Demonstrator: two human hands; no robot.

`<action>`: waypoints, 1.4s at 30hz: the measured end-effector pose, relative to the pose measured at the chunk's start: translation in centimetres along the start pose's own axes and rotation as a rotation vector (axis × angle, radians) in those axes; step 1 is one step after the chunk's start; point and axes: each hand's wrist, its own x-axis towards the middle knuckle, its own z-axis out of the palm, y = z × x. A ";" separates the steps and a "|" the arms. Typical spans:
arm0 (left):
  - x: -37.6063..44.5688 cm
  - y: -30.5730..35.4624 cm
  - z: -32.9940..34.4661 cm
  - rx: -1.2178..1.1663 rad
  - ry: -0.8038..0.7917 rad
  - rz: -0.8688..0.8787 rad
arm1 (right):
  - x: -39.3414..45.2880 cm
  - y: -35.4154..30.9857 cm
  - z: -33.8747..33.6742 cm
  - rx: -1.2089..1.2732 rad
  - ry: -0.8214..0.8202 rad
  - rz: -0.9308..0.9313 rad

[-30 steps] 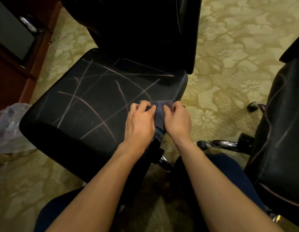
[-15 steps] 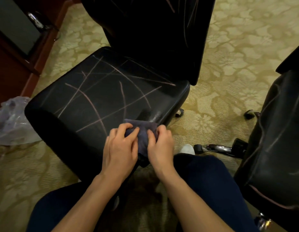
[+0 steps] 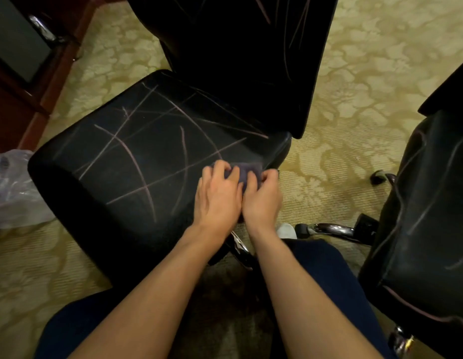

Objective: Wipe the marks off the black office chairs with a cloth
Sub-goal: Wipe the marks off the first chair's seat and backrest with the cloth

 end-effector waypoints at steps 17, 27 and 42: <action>0.7 0.6 1.6 0.189 0.177 0.136 | 1.8 0.8 -1.2 -0.202 0.031 -0.174; 11.5 5.8 4.1 0.075 0.094 0.140 | 13.0 -0.5 -3.0 -0.196 0.059 -0.100; -6.4 -2.7 -0.4 -0.169 0.194 -0.018 | -3.7 -0.2 -1.1 -0.500 -0.244 -0.575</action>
